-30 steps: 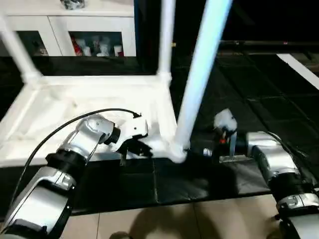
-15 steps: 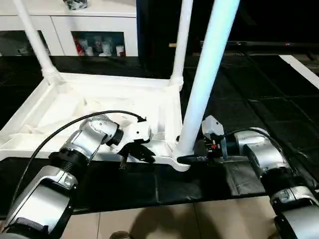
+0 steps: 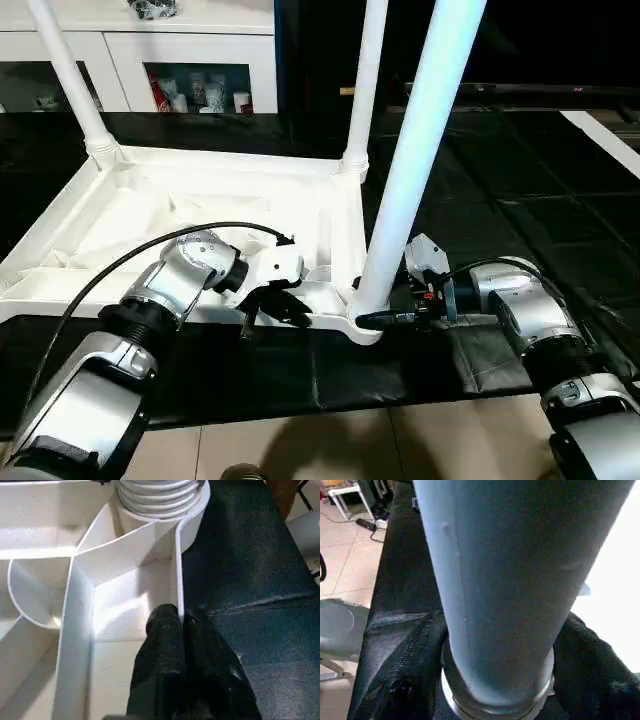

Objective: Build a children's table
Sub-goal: Rotate leg to tighten

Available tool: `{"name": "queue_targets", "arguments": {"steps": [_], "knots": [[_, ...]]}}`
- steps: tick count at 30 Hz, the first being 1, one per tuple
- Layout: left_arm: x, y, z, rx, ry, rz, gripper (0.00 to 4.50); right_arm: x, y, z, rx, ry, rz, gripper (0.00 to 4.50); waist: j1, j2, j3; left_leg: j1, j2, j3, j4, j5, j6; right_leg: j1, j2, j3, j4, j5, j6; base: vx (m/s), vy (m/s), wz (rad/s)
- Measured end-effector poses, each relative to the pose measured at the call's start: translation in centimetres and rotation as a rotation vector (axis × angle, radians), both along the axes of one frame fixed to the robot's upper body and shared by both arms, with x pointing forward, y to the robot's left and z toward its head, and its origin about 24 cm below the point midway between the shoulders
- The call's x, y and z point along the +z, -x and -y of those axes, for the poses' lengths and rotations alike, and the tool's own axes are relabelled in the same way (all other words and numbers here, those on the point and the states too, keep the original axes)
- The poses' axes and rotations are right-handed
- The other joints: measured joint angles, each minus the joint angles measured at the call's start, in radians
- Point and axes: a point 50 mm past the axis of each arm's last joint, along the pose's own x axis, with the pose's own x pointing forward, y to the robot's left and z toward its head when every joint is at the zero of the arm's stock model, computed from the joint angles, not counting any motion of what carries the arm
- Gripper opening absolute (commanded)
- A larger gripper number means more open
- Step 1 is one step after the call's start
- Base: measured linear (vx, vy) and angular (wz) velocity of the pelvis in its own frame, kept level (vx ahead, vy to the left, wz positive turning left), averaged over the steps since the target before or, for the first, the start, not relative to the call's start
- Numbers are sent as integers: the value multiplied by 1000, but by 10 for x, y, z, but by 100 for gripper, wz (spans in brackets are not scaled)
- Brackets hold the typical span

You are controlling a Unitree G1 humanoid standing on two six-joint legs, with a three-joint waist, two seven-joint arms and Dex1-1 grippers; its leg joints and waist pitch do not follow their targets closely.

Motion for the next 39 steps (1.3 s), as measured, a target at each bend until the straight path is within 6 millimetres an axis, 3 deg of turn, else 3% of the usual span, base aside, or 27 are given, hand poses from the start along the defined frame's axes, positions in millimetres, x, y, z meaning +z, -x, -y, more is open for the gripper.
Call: {"name": "queue_targets", "arguments": {"steps": [3,5,12,17,24,26,29,34,39], "knots": [[-3,-2,2,64,21,-22,0,-4,0,-1,-57,-18,-17,269,0,0,0,3,0,0,1,0,0,3,0,0,1,0,0,0,0,0],[-6,-8,8,172,45,-24,0,-9,-3,1,-196,-36,-21,269,-1,0,0,8,0,0,1,1,0,8,0,1,0,0,0,0,0,0],[-13,-24,37,514,101,-24,0,-17,-28,-13,-746,-102,-41,268,-53,2,0,19,-3,0,-2,1,0,13,-2,8,0,0,0,0,0,0],[-12,-28,49,648,136,-17,0,-12,-44,-30,-934,-77,-18,268,-73,4,1,18,-2,0,-11,1,-1,12,1,7,-4,-1,2,0,0,0],[-10,-28,52,654,134,4,0,-9,-46,-32,-943,-48,27,268,-75,4,1,16,-2,0,-16,1,-1,12,2,5,-13,0,1,0,0,0],[-10,-28,52,649,125,15,0,-9,-46,-32,-943,-52,30,323,-75,4,1,16,-2,0,-16,1,-1,12,2,5,-13,0,1,0,0,0],[-9,-28,50,634,116,33,0,-9,-46,-34,-926,-57,35,350,-78,4,1,17,-2,0,-17,1,-1,12,2,5,-13,0,1,0,0,0],[-8,-28,35,586,105,49,0,-11,-38,-30,-830,-93,39,387,-76,4,1,17,-1,0,-20,1,-1,11,2,4,-14,0,1,0,0,0],[-4,-25,6,475,79,83,0,-14,-16,-9,-594,-124,29,432,-71,4,1,14,-1,0,-20,1,-1,10,2,2,-16,0,1,0,0,0]]}}
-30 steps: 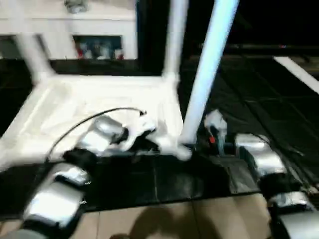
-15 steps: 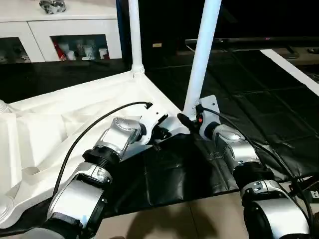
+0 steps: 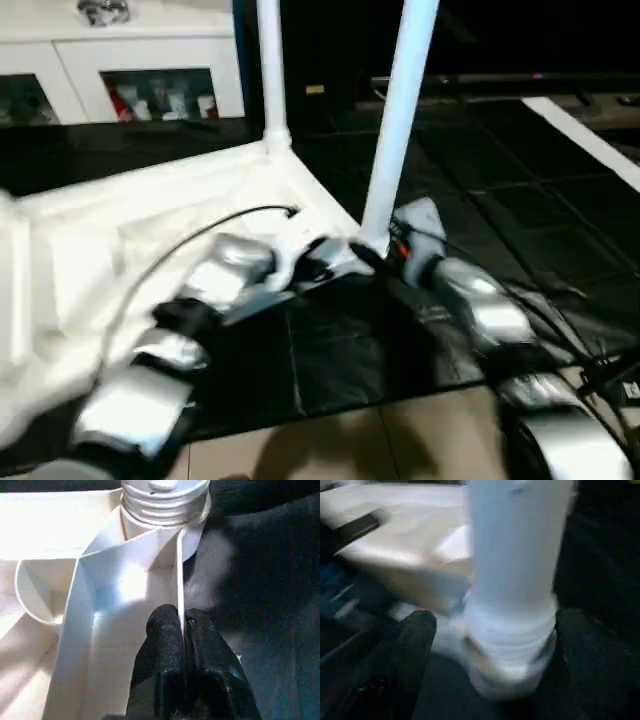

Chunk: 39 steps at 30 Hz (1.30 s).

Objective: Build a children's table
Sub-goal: Rotate leg to tighten

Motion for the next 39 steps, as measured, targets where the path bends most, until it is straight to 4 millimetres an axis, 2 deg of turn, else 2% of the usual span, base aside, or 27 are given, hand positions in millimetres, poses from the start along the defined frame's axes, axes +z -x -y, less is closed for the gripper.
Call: {"name": "queue_targets", "arguments": {"steps": [3,10,15,21,22,25,31,39], "knots": [[3,2,-10,-62,-27,9,0,4,7,7,110,8,5,444,4,1,0,-2,0,0,1,0,0,-1,0,0,0,0,0,0,0,0],[5,16,-27,-298,-59,-48,0,21,14,23,339,87,64,444,35,0,0,-11,1,1,4,3,6,-8,0,-2,2,0,0,0,0,0],[6,24,-25,-429,-75,-77,0,27,15,14,477,114,84,444,56,0,0,-11,0,1,8,3,6,-6,-1,-2,3,0,0,0,0,0],[6,28,-21,-504,-81,-90,0,22,21,7,600,138,56,444,63,-2,1,-11,0,1,11,1,6,-5,-2,-2,4,0,0,0,0,0],[6,28,-21,-509,-82,-89,0,21,21,6,617,141,51,416,63,-3,1,-11,0,1,12,1,6,-5,-2,-2,5,0,0,0,0,0],[7,29,-20,-521,-86,-85,0,21,21,0,659,152,43,402,64,-3,1,-11,0,1,12,1,6,-5,-2,-3,6,0,0,0,0,0],[7,31,-19,-541,-90,-80,0,17,21,-3,685,153,16,336,70,-4,1,-11,0,1,12,2,7,-5,-2,-3,6,0,0,0,0,0],[7,31,-19,-542,-91,-80,0,16,20,-5,712,161,1,277,70,-5,1,-12,0,1,13,2,7,-6,-2,-2,8,0,0,0,0,0]]}}
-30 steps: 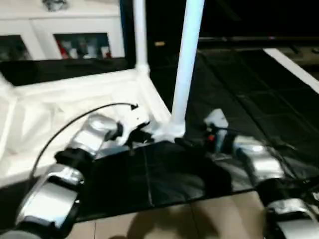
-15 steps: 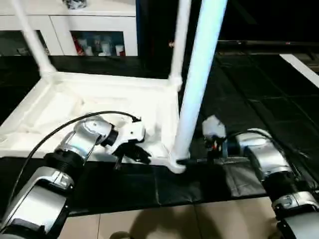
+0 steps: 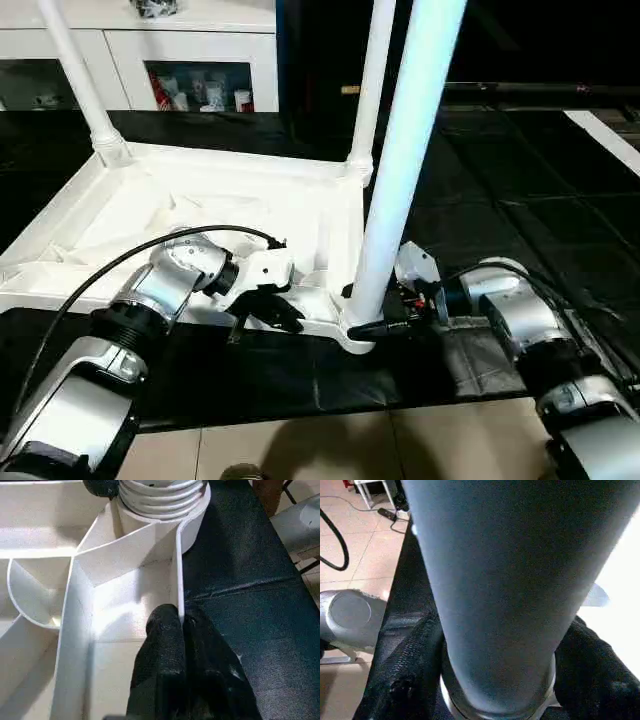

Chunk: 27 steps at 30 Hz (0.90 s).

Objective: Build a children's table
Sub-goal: Rotate leg to tighten

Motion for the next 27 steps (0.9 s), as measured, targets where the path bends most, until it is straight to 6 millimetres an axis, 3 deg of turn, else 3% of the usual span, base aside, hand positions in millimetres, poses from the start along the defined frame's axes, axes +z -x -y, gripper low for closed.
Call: {"name": "queue_targets", "arguments": {"steps": [8,11,14,21,27], "knots": [[-1,0,0,11,1,-7,0,-1,0,0,-2,-2,-1,268,0,-1,0,0,0,0,1,0,0,0,0,0,1,0,0,0,0,0],[-4,-3,5,92,32,-29,0,-4,-2,1,-85,-26,-40,267,2,0,0,1,0,0,3,-1,-2,0,-1,0,4,0,0,0,0,0],[-7,-10,12,212,66,-32,0,-7,-8,7,-247,-47,-44,267,-4,-1,0,2,-1,0,6,-2,-4,1,-3,1,8,0,-1,0,0,0],[-13,-29,45,607,163,-11,0,-17,-38,-5,-904,-192,-73,267,-60,0,0,1,-2,0,4,0,-6,-6,-3,4,8,4,1,0,0,0],[-11,-34,56,750,172,-3,0,-14,-51,-25,-1132,-220,-95,262,-72,0,0,0,-1,0,0,2,-5,-8,-1,4,6,4,1,0,0,0]]}}
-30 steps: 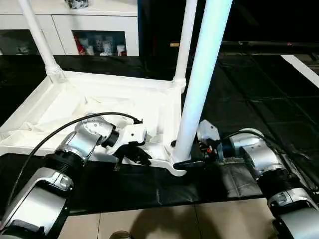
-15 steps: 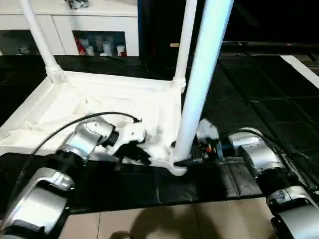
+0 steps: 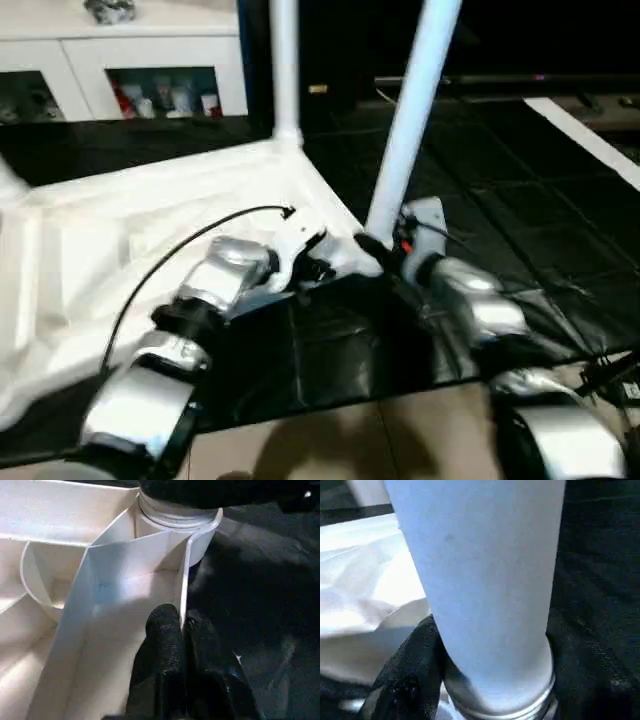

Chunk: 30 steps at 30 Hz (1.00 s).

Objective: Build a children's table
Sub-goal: Rotate leg to tighten

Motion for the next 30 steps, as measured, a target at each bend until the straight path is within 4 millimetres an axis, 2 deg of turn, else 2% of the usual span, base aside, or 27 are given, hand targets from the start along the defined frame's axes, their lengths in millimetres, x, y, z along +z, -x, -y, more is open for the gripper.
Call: {"name": "queue_targets", "arguments": {"steps": [5,6,7,11,12,14,16,22,25,30], "knots": [[1,0,3,10,-11,11,0,1,-2,-3,-19,26,14,262,-1,0,0,-1,0,0,0,1,3,0,0,0,-2,0,0,0,0,0],[1,0,3,7,-15,13,0,1,-1,-3,-18,28,16,318,-2,0,0,-1,0,0,0,1,3,0,0,0,-2,0,0,0,0,0],[1,1,2,3,-20,16,0,1,-1,-3,-14,26,22,332,-2,0,0,-1,0,0,0,1,3,0,0,0,-2,0,0,0,0,0],[2,1,0,-10,-26,22,0,1,1,-2,28,24,43,352,-4,0,0,-1,0,0,-1,1,3,0,0,0,-2,0,0,0,0,0],[1,1,-2,-16,-27,25,0,0,2,-2,43,26,50,376,-5,0,0,-1,0,0,-1,1,3,0,0,0,-2,0,0,0,0,0],[2,1,-4,-36,-36,36,0,0,4,0,81,36,66,380,-6,0,0,-1,0,0,-1,1,3,0,1,0,-2,0,0,0,0,0],[2,2,-9,-71,-44,45,0,-2,7,7,135,50,90,411,-2,0,1,-2,0,0,-1,1,3,-1,1,-1,-3,0,0,0,0,0],[5,5,-34,-184,-71,63,0,0,21,33,358,74,142,436,1,1,1,-4,1,0,0,2,4,-2,1,-2,-3,0,0,0,0,0],[5,9,-41,-272,-82,66,0,11,24,43,464,82,179,436,12,1,1,-5,1,0,0,2,4,-2,1,-2,-3,0,0,0,0,0],[8,17,-52,-445,-119,56,0,22,31,53,678,156,192,436,43,1,1,-6,1,0,2,2,5,-1,1,-2,-3,0,0,0,0,0]]}}
